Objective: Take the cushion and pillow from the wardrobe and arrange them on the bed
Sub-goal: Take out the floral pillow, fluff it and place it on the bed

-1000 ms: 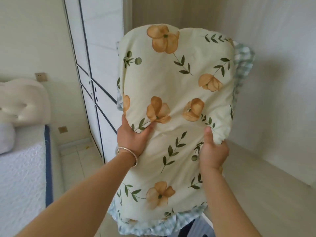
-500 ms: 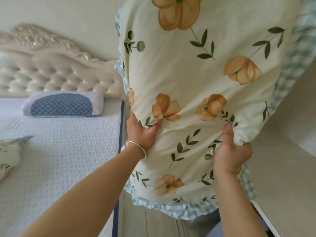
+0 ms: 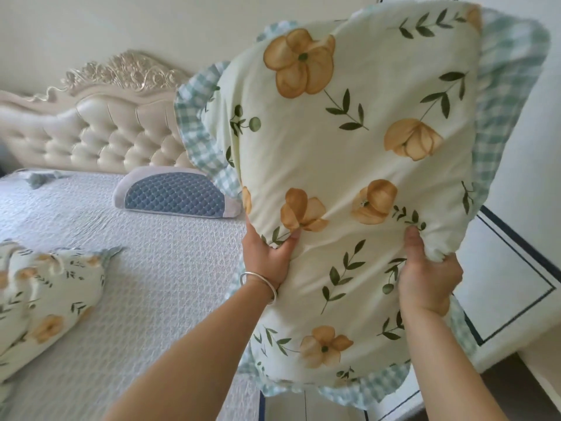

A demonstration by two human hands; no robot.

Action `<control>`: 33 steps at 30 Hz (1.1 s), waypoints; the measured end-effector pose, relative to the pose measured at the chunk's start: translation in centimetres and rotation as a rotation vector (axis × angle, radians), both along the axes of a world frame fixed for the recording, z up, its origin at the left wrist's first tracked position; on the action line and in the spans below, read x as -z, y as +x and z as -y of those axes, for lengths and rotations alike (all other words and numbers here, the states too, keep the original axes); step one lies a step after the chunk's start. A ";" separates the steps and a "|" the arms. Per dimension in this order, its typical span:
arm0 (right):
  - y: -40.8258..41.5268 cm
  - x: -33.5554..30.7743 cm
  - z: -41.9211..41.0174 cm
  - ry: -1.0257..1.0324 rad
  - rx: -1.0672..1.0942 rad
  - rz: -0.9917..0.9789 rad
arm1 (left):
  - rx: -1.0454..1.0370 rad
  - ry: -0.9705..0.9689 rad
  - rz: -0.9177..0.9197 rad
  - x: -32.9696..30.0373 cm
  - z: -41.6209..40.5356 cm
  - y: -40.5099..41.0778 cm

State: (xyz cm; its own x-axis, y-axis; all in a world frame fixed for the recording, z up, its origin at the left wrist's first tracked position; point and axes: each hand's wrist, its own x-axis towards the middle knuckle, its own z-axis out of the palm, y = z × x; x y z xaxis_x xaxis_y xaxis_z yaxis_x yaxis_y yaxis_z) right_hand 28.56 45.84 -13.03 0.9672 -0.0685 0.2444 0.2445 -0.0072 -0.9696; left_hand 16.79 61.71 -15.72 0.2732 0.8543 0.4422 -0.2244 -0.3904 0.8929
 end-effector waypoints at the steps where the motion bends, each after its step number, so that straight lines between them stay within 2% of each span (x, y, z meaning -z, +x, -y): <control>1: 0.6 0.3 -1.1 -0.013 -0.007 -0.014 | -0.009 -0.011 -0.011 0.4 -1.0 0.4; 9: 8.3 3.0 -11.3 -0.091 -0.140 -0.068 | -0.095 -0.087 -0.102 2.9 -9.4 5.8; 15: 17.9 3.5 -23.0 -0.093 -0.301 -0.065 | -0.252 -0.094 -0.111 2.9 -18.5 13.2; 22: 30.0 1.0 -38.3 -0.165 -0.462 -0.013 | -0.393 -0.154 -0.109 0.8 -30.5 23.5; 33: 35.1 3.0 -63.2 -0.395 -0.708 0.113 | -0.630 -0.407 -0.064 4.9 -50.2 27.4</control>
